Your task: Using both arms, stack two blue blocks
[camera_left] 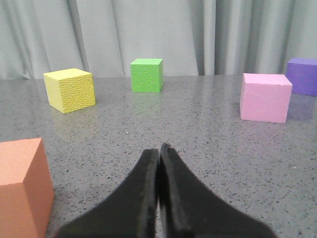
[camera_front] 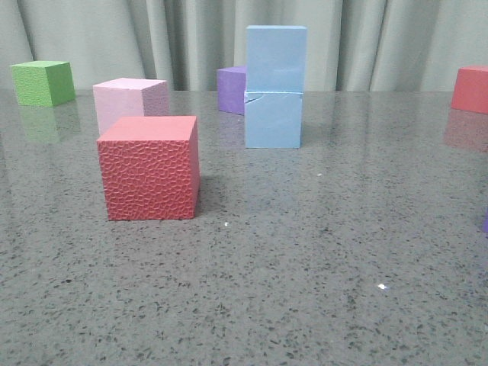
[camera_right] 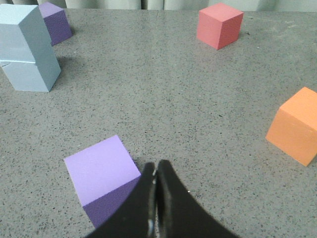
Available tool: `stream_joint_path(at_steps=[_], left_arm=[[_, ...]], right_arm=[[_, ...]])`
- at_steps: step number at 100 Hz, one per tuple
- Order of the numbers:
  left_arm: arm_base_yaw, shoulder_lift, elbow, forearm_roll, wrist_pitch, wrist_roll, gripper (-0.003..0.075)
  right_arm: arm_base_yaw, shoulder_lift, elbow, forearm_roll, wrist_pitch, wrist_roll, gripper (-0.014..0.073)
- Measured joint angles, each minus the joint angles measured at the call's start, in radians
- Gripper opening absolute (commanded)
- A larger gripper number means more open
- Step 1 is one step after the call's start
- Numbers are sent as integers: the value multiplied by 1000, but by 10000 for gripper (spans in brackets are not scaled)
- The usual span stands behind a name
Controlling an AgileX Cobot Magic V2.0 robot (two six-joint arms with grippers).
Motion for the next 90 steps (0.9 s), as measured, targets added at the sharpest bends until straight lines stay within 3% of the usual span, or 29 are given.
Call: stream_joint_path(at_steps=[90], left_arm=[[2,0,0,13,-40,0,-19]], right_arm=[[0,0,0,0,0,0,-67]])
